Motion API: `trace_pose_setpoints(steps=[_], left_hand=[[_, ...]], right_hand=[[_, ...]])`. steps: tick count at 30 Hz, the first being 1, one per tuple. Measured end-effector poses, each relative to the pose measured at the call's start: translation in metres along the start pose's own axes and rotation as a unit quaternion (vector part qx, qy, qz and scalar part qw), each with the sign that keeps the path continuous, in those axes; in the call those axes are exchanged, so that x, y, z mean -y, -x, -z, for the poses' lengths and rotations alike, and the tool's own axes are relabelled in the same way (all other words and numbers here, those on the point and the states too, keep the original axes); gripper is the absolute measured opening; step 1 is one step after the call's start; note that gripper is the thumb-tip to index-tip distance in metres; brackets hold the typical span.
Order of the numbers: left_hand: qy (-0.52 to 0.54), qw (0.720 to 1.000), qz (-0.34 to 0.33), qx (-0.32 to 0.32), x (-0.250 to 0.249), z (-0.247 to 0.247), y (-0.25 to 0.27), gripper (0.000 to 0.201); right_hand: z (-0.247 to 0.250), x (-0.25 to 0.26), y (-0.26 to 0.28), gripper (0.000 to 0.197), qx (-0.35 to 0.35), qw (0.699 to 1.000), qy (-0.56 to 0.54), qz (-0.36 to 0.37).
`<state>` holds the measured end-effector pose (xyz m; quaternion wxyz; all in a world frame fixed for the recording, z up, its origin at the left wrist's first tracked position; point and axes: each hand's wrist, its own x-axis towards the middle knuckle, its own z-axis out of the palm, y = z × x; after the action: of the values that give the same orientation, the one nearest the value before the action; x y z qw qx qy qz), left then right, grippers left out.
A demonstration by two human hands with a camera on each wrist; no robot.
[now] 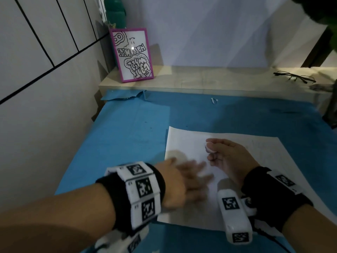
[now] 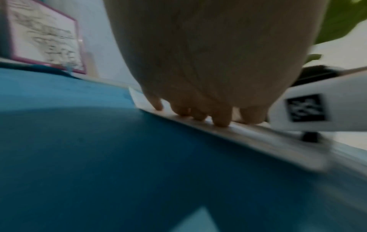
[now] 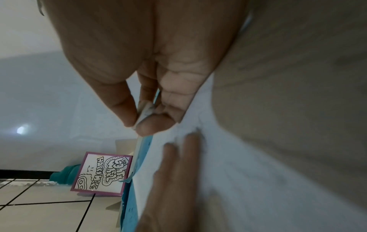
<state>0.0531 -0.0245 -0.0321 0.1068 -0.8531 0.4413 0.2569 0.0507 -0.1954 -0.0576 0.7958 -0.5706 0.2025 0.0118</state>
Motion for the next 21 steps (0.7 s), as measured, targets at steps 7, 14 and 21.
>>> trace_pose_setpoints(steps=[7, 14, 21], left_hand=[[0.079, 0.987, 0.134, -0.045, 0.034, 0.031, -0.028, 0.093], [0.112, 0.986, 0.12, -0.014, 0.033, 0.017, -0.029, 0.113], [0.099, 0.988, 0.121, 0.001, 0.034, 0.02, -0.031, 0.12]], right_hand=[[-0.003, 0.002, 0.004, 0.009, -0.002, 0.991, 0.133, 0.015], [-0.022, 0.026, -0.013, 0.008, 0.014, 0.856, 0.511, 0.077], [-0.032, 0.037, -0.013, 0.025, 0.06, 0.857, 0.509, -0.048]])
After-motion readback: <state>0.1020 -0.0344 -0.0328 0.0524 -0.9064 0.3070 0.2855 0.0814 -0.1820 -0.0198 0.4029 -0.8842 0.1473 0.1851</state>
